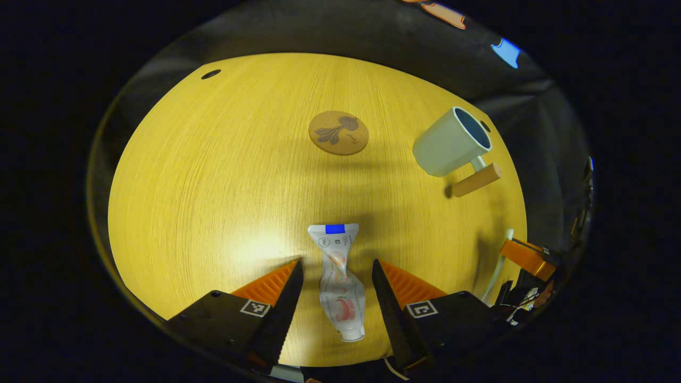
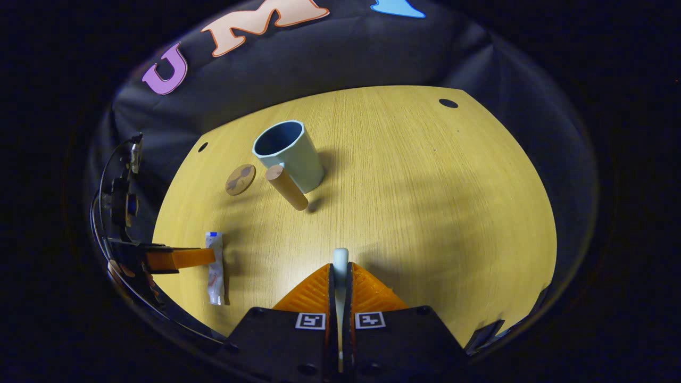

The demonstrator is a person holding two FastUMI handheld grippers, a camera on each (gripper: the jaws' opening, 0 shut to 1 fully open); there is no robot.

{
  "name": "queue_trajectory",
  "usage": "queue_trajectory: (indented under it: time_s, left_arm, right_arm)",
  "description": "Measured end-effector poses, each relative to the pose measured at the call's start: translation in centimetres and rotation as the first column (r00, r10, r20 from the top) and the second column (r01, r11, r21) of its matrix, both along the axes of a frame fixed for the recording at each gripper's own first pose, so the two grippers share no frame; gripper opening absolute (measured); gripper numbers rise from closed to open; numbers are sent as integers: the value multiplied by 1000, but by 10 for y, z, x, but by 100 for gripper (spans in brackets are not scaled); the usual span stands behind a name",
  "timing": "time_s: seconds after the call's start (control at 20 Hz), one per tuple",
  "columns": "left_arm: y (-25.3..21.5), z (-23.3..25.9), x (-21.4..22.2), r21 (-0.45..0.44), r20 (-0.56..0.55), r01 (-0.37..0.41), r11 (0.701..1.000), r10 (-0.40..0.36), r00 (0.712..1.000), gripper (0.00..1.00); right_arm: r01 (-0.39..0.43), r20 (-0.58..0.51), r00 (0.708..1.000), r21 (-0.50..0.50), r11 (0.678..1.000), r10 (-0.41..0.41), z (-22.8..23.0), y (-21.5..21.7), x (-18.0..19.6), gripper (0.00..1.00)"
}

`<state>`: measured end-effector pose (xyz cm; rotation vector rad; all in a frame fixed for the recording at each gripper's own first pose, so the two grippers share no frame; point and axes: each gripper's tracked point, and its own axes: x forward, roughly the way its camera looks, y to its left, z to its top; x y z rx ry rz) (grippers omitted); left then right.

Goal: Put the toothbrush and toothpaste on the desktop into the cup, then pick up the cup and place it on the coaster on the desktop.

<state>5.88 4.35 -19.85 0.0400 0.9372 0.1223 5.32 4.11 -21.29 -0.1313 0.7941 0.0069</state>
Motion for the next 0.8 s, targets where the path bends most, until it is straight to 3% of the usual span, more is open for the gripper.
queue_trajectory:
  time_s: [0.1,0.25,0.3,0.35,0.4,0.55,0.6,0.8]
  left_arm:
    - [-2,-6,3,-1,-27,-8,1000,8,1000,68]
    - [1,-13,6,-3,-58,-35,999,35,998,67]
    - [2,-13,6,3,-67,-43,999,43,997,60]
    - [4,-14,7,11,-70,-44,999,45,997,63]
    - [5,-14,8,16,-74,-39,999,40,996,54]
    - [9,-16,7,48,-101,-28,998,33,994,42]
    - [7,-16,8,46,-103,-29,999,33,994,34]
    - [8,-15,9,38,-109,-22,999,26,994,18]
  right_arm:
    - [-3,17,1000,11,1000,3,6,-2,1,6]
    - [-1,25,1000,31,1000,1,11,-5,3,6]
    - [-3,31,1000,32,999,2,13,-6,4,6]
    - [-5,37,999,36,999,4,16,-7,5,6]
    - [-6,43,999,45,999,4,19,-7,5,6]
    - [-9,68,998,68,998,4,29,-7,10,6]
    - [-15,77,997,63,998,10,33,-7,13,6]
    - [-42,117,992,46,998,36,51,-6,24,6]
